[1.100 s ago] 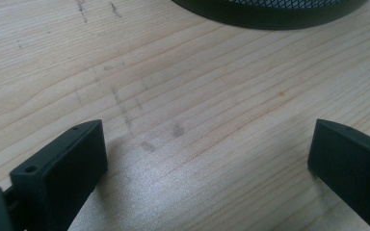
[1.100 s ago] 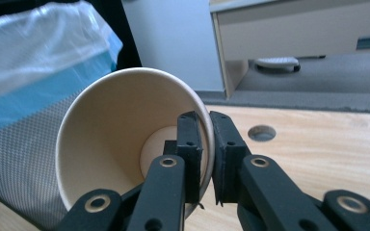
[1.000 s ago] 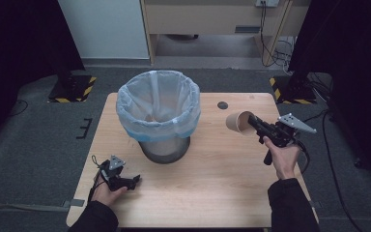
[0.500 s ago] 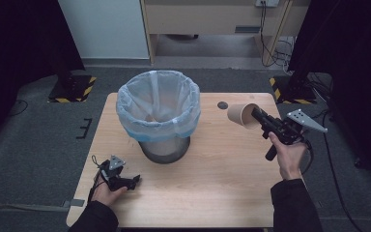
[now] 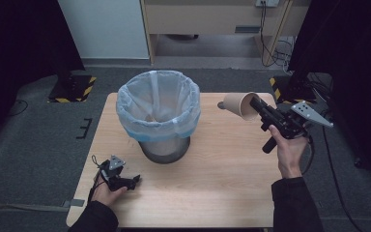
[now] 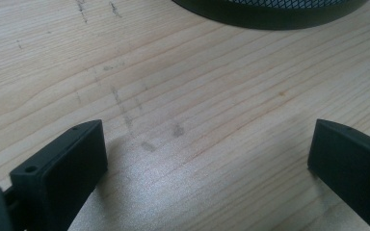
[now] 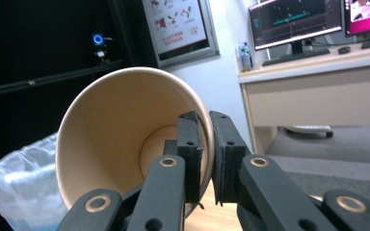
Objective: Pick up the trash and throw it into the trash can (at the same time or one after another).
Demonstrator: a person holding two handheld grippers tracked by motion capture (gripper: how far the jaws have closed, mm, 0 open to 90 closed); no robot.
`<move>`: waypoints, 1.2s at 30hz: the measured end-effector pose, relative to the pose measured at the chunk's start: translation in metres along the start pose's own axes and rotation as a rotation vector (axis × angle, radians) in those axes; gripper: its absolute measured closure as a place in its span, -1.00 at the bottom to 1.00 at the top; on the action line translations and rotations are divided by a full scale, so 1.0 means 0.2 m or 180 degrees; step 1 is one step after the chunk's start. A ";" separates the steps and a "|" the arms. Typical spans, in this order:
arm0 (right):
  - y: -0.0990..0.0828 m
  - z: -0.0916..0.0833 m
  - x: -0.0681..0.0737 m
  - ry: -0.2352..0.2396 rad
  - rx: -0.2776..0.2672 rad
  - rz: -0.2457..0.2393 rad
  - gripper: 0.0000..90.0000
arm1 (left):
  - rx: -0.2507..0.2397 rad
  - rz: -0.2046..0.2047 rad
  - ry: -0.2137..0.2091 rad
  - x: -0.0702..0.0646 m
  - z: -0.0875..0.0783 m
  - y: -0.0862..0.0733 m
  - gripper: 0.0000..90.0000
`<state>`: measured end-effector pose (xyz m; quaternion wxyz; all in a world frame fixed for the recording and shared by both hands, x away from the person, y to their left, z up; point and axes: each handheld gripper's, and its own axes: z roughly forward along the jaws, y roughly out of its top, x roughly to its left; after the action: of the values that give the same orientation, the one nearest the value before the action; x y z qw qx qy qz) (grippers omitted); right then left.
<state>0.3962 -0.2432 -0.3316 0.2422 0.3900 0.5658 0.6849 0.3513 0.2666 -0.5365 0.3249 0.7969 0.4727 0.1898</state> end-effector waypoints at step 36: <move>0.26 0.31 0.34 0.0410 -0.0181 -0.0135 0.87 | 0.0001 0.0002 0.0001 0.00 0.00 0.00 -1.00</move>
<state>0.4130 -0.1668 -0.2604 0.2307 0.3260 0.5687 0.7190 0.3513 0.2666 -0.5365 0.3247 0.7970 0.4725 0.1899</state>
